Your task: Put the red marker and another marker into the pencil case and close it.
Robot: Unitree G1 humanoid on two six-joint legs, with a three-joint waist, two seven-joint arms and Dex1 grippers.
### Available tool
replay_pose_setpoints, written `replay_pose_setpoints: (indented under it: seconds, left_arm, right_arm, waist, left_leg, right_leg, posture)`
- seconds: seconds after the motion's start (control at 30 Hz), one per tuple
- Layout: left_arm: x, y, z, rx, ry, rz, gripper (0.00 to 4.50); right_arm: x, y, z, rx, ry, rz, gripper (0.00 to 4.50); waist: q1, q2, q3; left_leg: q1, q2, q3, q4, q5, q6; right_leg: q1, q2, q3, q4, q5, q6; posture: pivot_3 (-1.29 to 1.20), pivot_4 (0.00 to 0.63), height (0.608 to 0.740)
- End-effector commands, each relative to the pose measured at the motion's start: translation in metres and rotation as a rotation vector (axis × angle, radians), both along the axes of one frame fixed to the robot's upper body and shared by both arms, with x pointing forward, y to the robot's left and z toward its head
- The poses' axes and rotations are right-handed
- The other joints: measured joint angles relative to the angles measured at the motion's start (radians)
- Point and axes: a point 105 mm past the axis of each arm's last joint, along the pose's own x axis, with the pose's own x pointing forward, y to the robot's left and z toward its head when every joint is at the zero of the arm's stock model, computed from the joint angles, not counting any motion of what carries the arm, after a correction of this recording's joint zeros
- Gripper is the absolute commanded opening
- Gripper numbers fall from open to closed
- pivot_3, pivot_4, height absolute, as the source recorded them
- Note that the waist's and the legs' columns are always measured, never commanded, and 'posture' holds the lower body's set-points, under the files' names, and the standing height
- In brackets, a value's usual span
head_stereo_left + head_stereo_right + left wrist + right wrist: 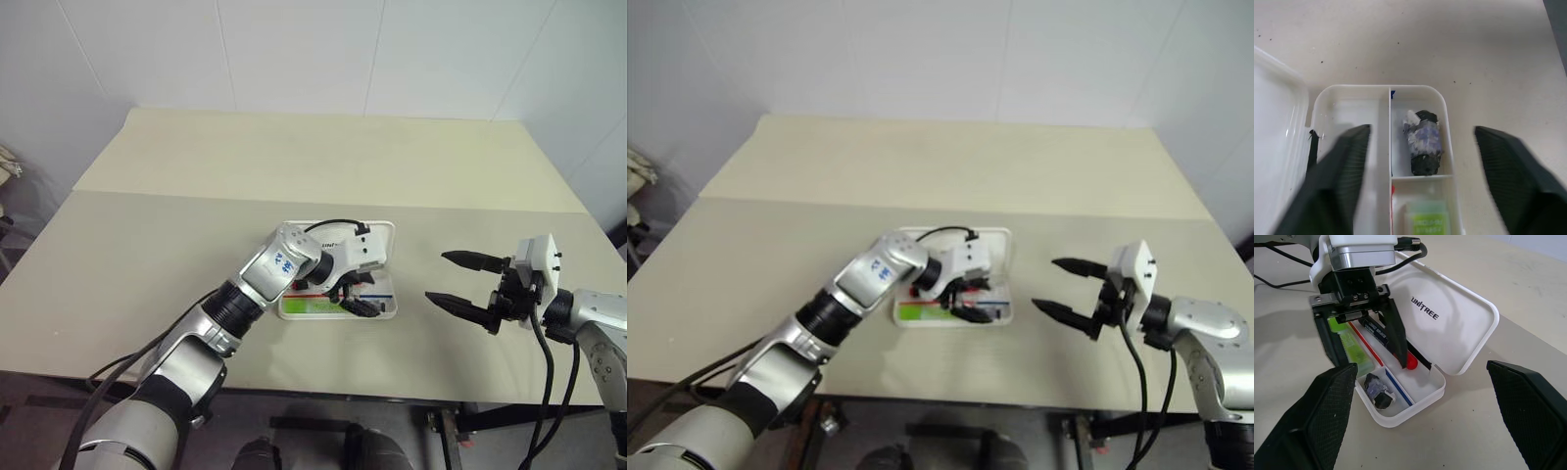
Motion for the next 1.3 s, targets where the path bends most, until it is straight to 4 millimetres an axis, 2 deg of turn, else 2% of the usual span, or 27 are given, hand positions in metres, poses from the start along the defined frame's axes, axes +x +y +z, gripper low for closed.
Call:
replay_pose_setpoints:
  seconds: [0.03,0.2,0.37,0.57,0.63,0.73,0.9,0.97,1.03,1.23,1.3]
  left_arm:
    - [-0.003,-0.006,0.007,-0.021,-0.019,-0.02,4.44]
    - [-0.003,-0.003,0.013,-0.036,-0.035,-0.016,4.44]
    - [-0.009,0.007,0.036,-0.131,-0.103,-0.027,4.44]
    - [-0.039,0.042,0.053,-0.281,-0.154,-0.117,4.44]
    - [-0.05,0.056,0.068,-0.394,-0.199,-0.149,4.44]
    - [-0.047,0.08,0.088,-0.521,-0.271,-0.075,4.44]
    - [-0.042,0.12,0.11,-0.689,-0.335,0.072,4.44]
    - [-0.04,0.141,0.108,-0.728,-0.339,0.143,4.44]
    - [-0.039,0.161,0.097,-0.699,-0.331,0.205,4.44]
    - [-0.032,0.204,0.082,-0.636,-0.335,0.319,4.44]
    - [-0.026,0.214,0.083,-0.644,-0.357,0.341,4.04]
  right_arm:
    - [-0.003,0.006,0.009,-0.005,-0.054,0.024,4.5]
    - [-0.001,0.008,0.009,-0.004,-0.054,0.024,4.5]
    - [0.0,0.01,0.01,0.004,-0.057,0.033,4.5]
    - [0.0,0.012,0.009,0.007,-0.051,0.059,4.5]
    - [0.002,0.013,0.01,0.004,-0.052,0.065,4.5]
    - [0.007,0.014,0.011,0.001,-0.055,0.078,4.5]
    - [0.013,0.016,0.013,-0.002,-0.06,0.103,4.5]
    - [0.016,0.016,0.013,-0.005,-0.063,0.11,4.5]
    - [0.019,0.016,0.013,-0.007,-0.064,0.117,4.5]
    - [0.028,0.016,0.014,-0.011,-0.066,0.13,4.5]
    - [0.03,0.016,0.014,-0.015,-0.069,0.136,4.5]
  waist:
    - [0.0,0.0,0.0]
    - [0.0,0.0,0.0]
    - [-0.003,0.0,0.0]
    - [-0.003,0.0,0.0]
    - [-0.003,0.0,0.0]
    - [-0.002,0.0,0.0]
    - [-0.002,0.0,0.0]
    - [-0.004,0.0,0.0]
    - [-0.008,0.0,0.0]
    - [-0.005,0.0,0.0]
    - [-0.003,0.0,0.0]
  left_leg:
    - [0.0,0.0,0.0,0.0,0.0,0.0]
    - [0.0,0.0,0.0,0.0,0.0,0.0]
    - [0.0,0.0,0.0,0.0,0.0,0.0]
    - [0.001,0.0,0.0,0.0,0.001,-0.001]
    - [0.001,0.0,0.0,0.001,0.001,-0.001]
    - [0.002,0.0,0.0,0.001,0.001,0.0]
    - [0.003,0.0,-0.001,0.001,0.001,0.0]
    - [0.003,0.0,0.0,0.001,0.001,0.0]
    - [0.003,0.0,0.0,0.001,0.001,0.0]
    - [0.004,0.0,0.001,0.001,0.001,0.0]
    - [0.004,0.0,0.001,0.001,0.001,-0.001]
  right_leg:
    - [0.0,0.0,0.0,0.0,0.0,0.0]
    - [0.0,0.0,0.0,0.0,0.0,0.0]
    - [0.0,0.0,0.0,0.0,0.0,0.0]
    - [0.0,0.0,0.001,0.003,0.0,0.0]
    - [0.0,0.0,0.001,0.003,0.0,-0.001]
    - [0.0,0.0,0.001,0.004,0.0,-0.001]
    - [0.002,0.0,0.001,0.005,0.0,-0.001]
    - [0.002,0.0,0.001,0.005,0.0,-0.001]
    - [0.002,0.0,0.001,0.005,0.0,-0.001]
    - [0.002,0.0,0.001,0.005,0.0,-0.001]
    - [0.002,0.0,0.001,0.005,0.0,-0.002]
  posture:
    - [0.0,0.15,0.74]
    - [0.0,0.15,0.74]
    - [0.0,0.15,0.74]
    - [0.0,0.15,0.74]
    - [0.0,0.15,0.74]
    - [0.0,0.15,0.74]
    - [0.0,0.15,0.74]
    - [0.0,0.15,0.74]
    - [0.0,0.15,0.74]
    - [0.0,0.15,0.74]
    - [0.0,0.15,0.74]
